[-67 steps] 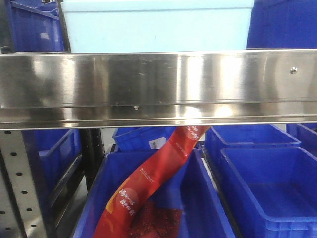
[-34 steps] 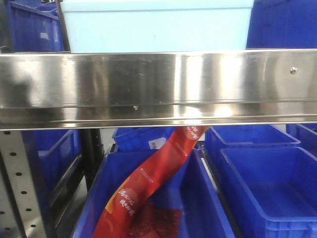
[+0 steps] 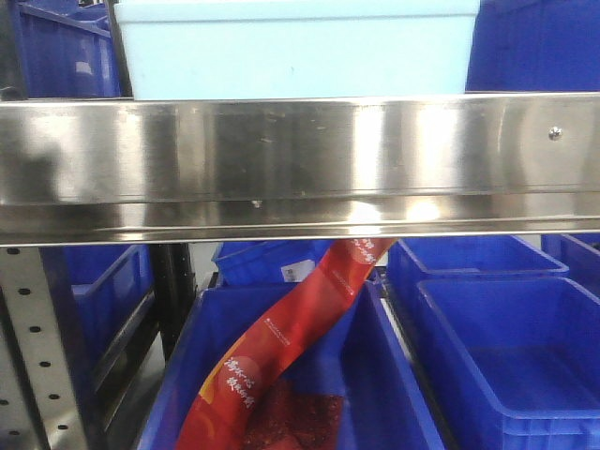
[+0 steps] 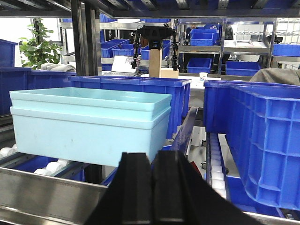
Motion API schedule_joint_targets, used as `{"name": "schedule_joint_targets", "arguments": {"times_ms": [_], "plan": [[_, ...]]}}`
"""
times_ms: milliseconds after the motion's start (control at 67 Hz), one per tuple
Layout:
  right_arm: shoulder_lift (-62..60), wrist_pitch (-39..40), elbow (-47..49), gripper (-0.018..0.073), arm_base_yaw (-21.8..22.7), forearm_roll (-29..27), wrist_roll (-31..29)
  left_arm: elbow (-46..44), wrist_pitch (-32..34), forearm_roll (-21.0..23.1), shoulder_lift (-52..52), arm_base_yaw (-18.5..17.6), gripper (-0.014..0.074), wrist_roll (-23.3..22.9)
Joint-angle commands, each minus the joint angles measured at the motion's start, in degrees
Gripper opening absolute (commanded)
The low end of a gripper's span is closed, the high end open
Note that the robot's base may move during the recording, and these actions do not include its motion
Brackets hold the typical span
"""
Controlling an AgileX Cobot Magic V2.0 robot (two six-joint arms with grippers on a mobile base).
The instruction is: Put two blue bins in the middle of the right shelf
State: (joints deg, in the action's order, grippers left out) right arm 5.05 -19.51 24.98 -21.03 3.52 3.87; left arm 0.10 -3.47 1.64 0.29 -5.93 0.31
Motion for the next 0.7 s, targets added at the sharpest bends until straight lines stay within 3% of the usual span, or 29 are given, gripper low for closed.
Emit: {"name": "schedule_joint_targets", "arguments": {"times_ms": [0,209,358,537,686], "plan": [[-0.19,1.12,0.03,-0.0162,-0.12,0.70,-0.37,-0.10,1.47,0.34,-0.29,0.18,-0.0111,0.12],[-0.25,1.43,0.03,-0.0162,0.78,-0.09,-0.97,-0.10,1.47,0.34,-0.29,0.18,-0.0111,0.12],[-0.25,2.39,-2.52,-0.0162,7.82,-1.03,-1.33,-0.10,1.47,0.34,-0.29,0.18,-0.0111,0.12],[-1.17,6.37,-10.78,-0.0162,16.81,-6.07,-1.91,-0.10,1.47,0.34,-0.29,0.18,-0.0111,0.12],[-5.05,12.35,-19.53,-0.0162,19.66,-9.19,-4.38,-0.10,1.47,0.34,-0.29,0.18,-0.0111,0.12]]}}
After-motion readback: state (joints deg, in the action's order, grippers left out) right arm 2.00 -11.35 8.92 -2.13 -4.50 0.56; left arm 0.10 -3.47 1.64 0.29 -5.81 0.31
